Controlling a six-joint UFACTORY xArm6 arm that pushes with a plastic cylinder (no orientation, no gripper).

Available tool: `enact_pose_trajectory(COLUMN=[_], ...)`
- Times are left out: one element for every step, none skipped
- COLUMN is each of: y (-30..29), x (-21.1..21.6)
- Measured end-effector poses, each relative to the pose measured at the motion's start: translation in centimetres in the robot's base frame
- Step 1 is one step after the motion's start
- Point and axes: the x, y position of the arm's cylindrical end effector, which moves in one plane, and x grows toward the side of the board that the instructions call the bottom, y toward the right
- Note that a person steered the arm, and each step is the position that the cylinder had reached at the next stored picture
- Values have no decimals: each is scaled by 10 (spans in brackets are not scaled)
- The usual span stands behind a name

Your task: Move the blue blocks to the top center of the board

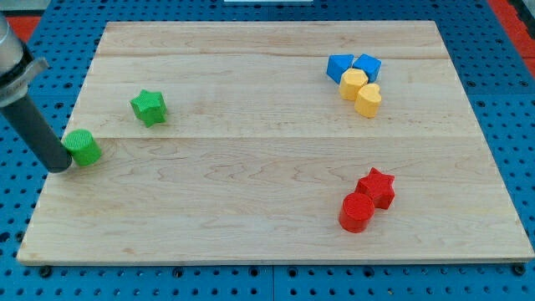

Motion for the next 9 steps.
enact_pose_trajectory(y=[34,62,64,171,283,400,461,462,474], x=[-47,-57,-40,-38,-56,-73,-100,-114,-114])
